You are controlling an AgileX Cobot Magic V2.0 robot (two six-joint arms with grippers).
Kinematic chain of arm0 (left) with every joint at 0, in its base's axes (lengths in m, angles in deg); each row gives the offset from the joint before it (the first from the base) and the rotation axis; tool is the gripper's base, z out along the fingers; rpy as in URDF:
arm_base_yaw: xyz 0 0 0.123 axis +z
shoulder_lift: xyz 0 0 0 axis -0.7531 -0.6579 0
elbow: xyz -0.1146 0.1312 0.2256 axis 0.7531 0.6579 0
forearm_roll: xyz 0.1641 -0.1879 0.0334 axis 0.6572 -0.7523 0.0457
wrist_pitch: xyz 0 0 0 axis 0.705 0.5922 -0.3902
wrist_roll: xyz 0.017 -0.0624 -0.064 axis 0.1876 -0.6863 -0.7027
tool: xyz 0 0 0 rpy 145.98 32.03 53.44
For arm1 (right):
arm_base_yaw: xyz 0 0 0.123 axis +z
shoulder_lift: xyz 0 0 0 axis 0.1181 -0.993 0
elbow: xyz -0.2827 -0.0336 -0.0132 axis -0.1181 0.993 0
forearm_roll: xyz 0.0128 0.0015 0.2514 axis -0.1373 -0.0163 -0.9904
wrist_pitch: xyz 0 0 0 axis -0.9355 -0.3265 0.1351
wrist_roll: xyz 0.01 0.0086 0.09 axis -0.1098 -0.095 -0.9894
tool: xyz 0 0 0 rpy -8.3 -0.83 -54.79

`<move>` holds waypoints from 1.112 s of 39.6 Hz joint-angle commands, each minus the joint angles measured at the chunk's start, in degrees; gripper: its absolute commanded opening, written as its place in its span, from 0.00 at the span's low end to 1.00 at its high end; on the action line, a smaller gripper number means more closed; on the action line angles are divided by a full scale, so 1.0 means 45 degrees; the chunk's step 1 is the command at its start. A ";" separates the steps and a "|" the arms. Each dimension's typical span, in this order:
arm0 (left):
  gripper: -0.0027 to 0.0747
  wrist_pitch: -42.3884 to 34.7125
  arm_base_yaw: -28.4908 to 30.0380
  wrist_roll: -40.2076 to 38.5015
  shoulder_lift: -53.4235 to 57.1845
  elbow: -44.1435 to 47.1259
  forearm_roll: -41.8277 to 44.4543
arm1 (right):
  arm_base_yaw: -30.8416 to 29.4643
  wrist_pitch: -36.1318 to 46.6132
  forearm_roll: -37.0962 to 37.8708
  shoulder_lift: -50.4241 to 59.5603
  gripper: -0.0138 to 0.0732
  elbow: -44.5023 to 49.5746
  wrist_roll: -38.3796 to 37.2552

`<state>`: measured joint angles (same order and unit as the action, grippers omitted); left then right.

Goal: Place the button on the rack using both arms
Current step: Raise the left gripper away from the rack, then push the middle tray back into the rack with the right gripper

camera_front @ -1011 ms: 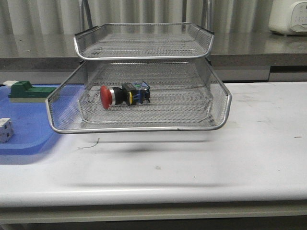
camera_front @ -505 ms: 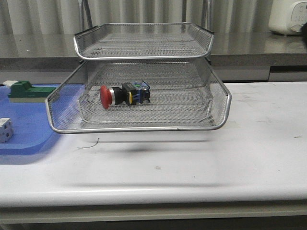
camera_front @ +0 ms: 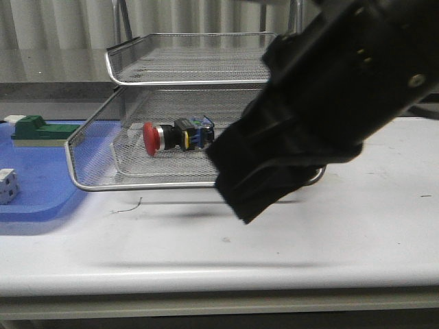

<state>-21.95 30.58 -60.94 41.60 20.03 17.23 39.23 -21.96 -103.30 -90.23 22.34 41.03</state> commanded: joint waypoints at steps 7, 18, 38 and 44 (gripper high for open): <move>0.01 -0.1106 0.0030 -0.0123 -0.0172 -0.0299 -0.0167 | 0.0572 0.1355 -0.0320 -0.1599 0.09 -0.1153 0.0153; 0.01 -0.1106 0.0030 -0.0123 -0.0172 -0.0299 -0.0167 | 0.0512 0.2609 -0.0320 -0.2941 0.09 -0.1542 0.0153; 0.01 -0.1106 0.0030 -0.0123 -0.0172 -0.0299 -0.0167 | 0.0234 0.2896 -0.0320 -0.4088 0.09 -0.2521 0.0153; 0.01 -0.1106 0.0030 -0.0123 -0.0172 -0.0299 -0.0167 | -0.0139 0.2863 -0.0320 -0.4149 0.09 -0.2689 0.0153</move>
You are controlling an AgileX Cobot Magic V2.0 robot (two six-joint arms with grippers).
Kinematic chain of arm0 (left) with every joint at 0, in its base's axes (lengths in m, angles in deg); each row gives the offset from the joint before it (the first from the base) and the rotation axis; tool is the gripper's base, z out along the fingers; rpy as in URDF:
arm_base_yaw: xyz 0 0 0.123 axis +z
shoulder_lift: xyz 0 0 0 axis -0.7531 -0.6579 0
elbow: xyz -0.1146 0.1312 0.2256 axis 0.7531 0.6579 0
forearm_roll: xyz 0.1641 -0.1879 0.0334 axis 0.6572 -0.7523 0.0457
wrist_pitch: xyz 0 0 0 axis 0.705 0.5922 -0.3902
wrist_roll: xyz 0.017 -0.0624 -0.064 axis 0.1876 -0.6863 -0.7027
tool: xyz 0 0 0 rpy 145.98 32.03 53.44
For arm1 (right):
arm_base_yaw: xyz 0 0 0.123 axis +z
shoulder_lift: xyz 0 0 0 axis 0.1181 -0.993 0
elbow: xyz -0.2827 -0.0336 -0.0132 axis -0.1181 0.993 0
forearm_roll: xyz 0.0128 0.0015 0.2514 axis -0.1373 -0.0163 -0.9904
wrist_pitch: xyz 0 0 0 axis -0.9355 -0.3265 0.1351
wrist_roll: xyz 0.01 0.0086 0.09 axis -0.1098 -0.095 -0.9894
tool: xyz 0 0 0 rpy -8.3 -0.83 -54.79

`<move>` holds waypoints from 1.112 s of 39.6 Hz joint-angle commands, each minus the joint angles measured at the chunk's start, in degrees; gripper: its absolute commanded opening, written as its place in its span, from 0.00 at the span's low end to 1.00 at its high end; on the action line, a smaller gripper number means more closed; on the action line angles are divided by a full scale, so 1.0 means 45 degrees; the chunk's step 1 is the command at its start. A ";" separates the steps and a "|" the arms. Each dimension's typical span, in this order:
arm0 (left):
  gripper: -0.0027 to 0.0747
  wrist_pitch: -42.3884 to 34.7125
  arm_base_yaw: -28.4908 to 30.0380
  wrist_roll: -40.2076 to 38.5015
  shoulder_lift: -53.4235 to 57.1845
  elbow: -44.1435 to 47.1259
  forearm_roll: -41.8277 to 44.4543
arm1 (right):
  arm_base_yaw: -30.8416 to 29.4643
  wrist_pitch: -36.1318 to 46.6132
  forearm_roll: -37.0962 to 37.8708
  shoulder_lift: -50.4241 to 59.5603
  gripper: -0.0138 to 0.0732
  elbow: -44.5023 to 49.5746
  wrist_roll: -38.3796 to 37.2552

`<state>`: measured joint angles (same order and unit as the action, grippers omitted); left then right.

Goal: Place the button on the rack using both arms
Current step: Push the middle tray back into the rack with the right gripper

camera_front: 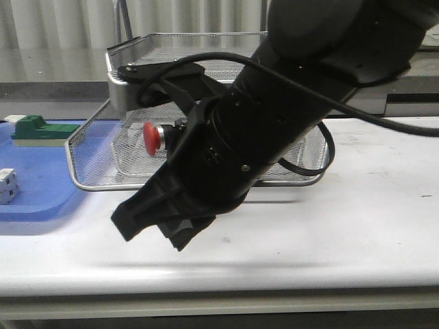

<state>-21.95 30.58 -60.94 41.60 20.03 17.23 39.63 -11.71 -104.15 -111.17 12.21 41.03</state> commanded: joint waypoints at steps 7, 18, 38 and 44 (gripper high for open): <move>0.01 -0.1106 0.0030 -0.0123 -0.0172 -0.0299 -0.0167 | -0.0583 0.0562 -0.0131 0.0505 0.09 -0.0559 0.0153; 0.01 -0.1106 0.0030 -0.0123 -0.0172 -0.0299 -0.0167 | -0.0900 0.0452 -0.0119 0.0287 0.09 -0.1177 0.0153; 0.01 -0.1106 0.0030 -0.0123 -0.0172 -0.0299 -0.0167 | -0.2039 0.0217 -0.0096 -0.0622 0.09 -0.2966 0.0153; 0.01 -0.1106 0.0030 -0.0123 -0.0172 -0.0299 -0.0167 | -0.2253 0.0060 -0.0056 -0.1000 0.09 -0.3690 0.0153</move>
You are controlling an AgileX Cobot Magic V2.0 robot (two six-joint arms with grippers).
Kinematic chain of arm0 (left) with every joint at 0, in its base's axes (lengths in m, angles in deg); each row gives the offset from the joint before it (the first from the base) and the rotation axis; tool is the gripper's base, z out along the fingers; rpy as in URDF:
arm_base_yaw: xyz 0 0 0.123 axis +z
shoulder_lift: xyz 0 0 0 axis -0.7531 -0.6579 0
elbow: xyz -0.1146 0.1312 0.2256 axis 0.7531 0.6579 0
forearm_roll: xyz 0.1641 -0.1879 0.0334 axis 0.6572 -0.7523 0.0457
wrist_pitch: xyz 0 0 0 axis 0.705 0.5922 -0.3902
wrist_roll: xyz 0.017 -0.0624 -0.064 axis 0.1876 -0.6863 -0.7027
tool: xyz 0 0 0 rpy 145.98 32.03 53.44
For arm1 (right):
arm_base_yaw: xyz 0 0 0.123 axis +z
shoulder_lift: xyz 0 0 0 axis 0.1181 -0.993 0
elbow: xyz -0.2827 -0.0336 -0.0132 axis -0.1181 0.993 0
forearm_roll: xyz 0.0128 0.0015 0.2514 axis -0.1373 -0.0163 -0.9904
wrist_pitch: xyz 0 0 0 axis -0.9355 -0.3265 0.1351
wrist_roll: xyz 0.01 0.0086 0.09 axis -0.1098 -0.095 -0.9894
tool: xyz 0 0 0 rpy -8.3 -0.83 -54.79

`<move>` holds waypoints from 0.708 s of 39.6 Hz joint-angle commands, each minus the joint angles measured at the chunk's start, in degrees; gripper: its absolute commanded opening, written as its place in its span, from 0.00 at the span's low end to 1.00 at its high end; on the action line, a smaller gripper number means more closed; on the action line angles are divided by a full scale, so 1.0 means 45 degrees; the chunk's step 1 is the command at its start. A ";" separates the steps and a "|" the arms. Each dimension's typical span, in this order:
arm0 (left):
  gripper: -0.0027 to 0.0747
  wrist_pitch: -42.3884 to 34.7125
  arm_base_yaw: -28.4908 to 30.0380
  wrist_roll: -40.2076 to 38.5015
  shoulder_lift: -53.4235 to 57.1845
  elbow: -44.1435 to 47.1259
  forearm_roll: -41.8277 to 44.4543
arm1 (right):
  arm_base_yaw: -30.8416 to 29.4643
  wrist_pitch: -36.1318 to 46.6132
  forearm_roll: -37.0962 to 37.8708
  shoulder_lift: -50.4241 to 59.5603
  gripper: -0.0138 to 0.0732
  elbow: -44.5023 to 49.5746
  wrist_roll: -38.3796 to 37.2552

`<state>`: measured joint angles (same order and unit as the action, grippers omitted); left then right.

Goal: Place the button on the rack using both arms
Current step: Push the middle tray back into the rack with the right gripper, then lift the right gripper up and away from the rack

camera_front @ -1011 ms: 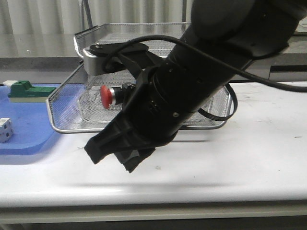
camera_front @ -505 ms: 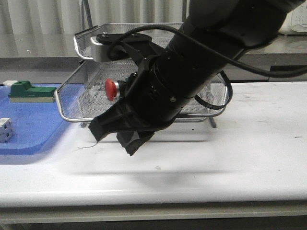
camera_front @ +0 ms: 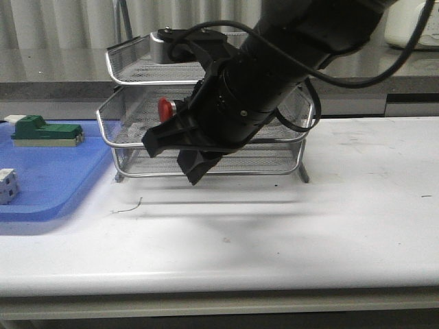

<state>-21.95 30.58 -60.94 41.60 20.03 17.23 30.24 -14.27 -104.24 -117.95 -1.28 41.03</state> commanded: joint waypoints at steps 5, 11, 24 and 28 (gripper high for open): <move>0.01 -0.1106 0.0030 -0.0123 -0.0172 -0.0299 -0.0167 | -0.0302 0.0602 -0.0042 0.0382 0.09 -0.1003 0.0153; 0.01 -0.1106 0.0030 -0.0123 -0.0172 -0.0299 -0.0167 | -0.0366 0.0404 -0.0018 0.0382 0.09 -0.1093 0.0153; 0.01 -0.1106 0.0030 -0.0123 -0.0172 -0.0299 -0.0167 | -0.0224 -0.3023 -0.0096 0.1506 0.09 -0.1093 0.0153; 0.01 -0.1106 0.0030 -0.0123 -0.0172 -0.0299 -0.0167 | -0.0249 -0.4039 -0.0065 0.2353 0.09 -0.1093 0.0153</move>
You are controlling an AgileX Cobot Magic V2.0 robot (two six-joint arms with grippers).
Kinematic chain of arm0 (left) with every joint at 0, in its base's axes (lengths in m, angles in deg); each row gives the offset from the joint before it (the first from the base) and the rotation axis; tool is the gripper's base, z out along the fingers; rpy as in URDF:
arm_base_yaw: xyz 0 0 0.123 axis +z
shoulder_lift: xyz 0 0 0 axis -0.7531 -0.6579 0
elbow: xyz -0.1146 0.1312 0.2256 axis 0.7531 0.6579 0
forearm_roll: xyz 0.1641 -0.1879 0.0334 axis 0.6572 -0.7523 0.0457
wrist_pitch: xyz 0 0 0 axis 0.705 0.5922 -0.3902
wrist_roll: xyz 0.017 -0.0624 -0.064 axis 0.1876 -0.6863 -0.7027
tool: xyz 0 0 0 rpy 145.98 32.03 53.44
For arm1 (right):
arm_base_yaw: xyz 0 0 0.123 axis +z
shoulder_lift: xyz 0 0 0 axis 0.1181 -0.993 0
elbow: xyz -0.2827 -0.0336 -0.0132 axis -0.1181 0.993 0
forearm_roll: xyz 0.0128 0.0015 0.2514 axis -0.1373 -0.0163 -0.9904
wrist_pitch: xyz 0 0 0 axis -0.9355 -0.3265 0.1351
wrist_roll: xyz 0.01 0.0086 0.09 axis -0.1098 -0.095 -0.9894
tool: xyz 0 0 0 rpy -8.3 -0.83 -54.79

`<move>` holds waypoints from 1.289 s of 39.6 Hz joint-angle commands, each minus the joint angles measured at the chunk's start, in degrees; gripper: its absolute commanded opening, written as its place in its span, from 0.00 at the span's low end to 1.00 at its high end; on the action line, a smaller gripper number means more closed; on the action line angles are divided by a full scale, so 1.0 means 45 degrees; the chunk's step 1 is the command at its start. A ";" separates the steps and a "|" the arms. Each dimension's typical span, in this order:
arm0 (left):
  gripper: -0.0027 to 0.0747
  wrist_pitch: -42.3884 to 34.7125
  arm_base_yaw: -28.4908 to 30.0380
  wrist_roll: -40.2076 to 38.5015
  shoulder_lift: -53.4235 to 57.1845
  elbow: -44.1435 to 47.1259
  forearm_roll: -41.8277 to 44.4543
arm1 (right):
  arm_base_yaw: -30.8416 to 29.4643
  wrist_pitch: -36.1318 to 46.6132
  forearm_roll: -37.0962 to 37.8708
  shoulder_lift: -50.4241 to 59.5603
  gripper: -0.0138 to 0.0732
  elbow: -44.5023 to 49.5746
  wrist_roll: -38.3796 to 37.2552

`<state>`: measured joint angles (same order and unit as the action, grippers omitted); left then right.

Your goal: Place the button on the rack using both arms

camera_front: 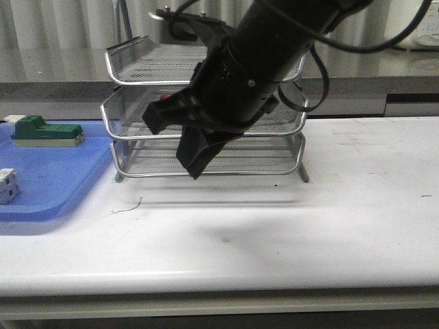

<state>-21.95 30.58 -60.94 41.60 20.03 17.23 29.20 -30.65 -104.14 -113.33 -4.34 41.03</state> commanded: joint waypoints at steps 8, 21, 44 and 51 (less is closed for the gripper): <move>0.01 -0.1106 0.0030 -0.0123 -0.0172 -0.0299 -0.0167 | -0.1150 -0.2972 0.0001 0.3509 0.09 -0.0426 -0.0398; 0.01 -0.1106 0.0030 -0.0123 -0.0172 -0.0299 -0.0167 | -0.5927 -0.4960 0.4100 0.7108 0.09 0.0130 -0.3295; 0.01 -0.1106 0.0030 -0.0123 -0.0172 -0.0299 -0.0167 | -0.6788 0.0101 0.4333 1.6562 0.09 0.8965 -0.3515; 0.01 -0.1106 0.0030 -0.0123 -0.0172 -0.0299 -0.0167 | -0.6788 0.0329 0.4333 1.9691 0.09 1.0421 -0.3515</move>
<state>-21.95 30.58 -60.94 41.60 20.03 17.23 -1.00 -34.87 -84.72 -28.56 42.43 25.24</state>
